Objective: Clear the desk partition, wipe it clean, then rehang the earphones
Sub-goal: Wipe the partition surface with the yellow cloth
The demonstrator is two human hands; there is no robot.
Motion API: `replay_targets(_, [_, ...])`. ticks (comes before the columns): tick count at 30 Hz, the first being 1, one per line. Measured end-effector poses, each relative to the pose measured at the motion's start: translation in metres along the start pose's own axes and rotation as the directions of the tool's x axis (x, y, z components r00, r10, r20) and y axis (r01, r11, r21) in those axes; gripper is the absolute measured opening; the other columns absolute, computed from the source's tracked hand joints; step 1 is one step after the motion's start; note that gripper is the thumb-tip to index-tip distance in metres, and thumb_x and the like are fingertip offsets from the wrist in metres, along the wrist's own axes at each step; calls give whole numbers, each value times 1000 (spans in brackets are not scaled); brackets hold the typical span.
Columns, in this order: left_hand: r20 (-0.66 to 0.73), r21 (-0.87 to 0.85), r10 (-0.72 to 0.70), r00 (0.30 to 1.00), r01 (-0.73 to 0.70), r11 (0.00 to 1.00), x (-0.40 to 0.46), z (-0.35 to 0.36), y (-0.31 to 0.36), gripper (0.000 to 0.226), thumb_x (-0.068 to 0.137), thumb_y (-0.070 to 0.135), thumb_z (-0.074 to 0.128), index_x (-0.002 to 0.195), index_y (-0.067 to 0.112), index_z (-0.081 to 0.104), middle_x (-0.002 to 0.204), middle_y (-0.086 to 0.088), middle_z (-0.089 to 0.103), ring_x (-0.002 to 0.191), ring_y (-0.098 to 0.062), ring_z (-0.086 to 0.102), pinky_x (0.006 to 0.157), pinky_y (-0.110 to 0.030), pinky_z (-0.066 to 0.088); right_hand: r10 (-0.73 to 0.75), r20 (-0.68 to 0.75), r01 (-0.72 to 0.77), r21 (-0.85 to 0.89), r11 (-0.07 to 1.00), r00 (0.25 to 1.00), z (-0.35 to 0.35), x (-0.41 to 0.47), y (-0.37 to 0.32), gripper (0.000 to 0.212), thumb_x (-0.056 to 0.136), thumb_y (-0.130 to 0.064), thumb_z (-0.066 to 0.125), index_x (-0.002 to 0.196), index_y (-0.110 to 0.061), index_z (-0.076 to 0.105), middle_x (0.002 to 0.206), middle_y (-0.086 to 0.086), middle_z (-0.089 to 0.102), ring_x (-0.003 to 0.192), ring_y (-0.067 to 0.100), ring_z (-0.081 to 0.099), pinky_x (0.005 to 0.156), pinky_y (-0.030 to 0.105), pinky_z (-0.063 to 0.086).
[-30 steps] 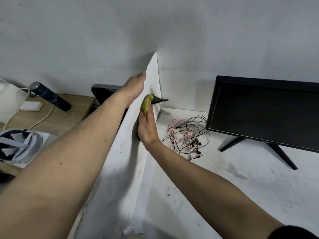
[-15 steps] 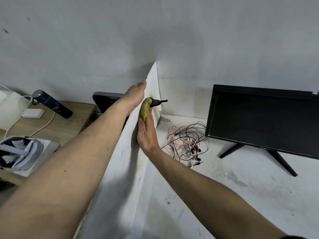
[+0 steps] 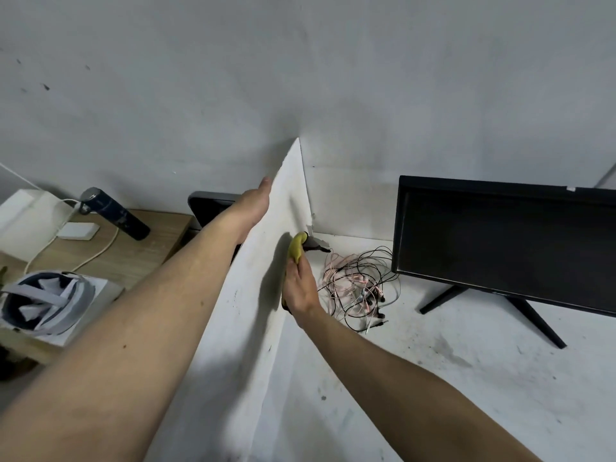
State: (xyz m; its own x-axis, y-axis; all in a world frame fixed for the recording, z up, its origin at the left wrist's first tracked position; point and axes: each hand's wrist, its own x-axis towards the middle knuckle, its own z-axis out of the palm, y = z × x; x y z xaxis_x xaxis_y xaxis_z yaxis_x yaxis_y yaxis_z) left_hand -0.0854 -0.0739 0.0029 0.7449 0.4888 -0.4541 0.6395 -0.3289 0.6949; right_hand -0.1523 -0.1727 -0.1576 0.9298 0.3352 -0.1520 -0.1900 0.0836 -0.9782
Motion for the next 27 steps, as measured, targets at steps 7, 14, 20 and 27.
replay_targets(7, [93,32,-59,994,56,998,-22,-12,-17,82,84,71,40,148,20,38,148,-3,48,131,-27,49,109,-46,40,-144,60,150,-103,983,988,39,-16,-17,61,102,-18,28,160,-19,10,166,-8,6,152,3,4,125,29,4])
replay_targets(14, [48,88,94,994,-98,991,-29,-1,-30,69,101,57,28,154,12,26,160,-3,27,147,-23,26,119,-40,23,-14,14,15,-96,995,1000,52,-54,27,60,102,-17,29,159,-21,11,166,-8,10,152,5,7,125,31,6])
replay_targets(20, [-17,162,197,980,-192,968,-23,1,-35,68,102,54,26,152,9,29,160,-5,27,148,-20,23,117,-29,17,-256,-9,254,-86,963,967,56,-56,-24,60,102,-13,29,160,-21,14,167,-5,10,152,3,4,124,26,5])
replay_targets(27, [2,180,172,985,-170,969,-26,-2,-37,70,98,59,27,151,12,33,158,-2,32,145,-21,28,117,-33,22,-77,44,82,-150,985,996,55,-67,23,62,104,-16,29,160,-22,4,167,-7,2,152,3,1,125,36,6])
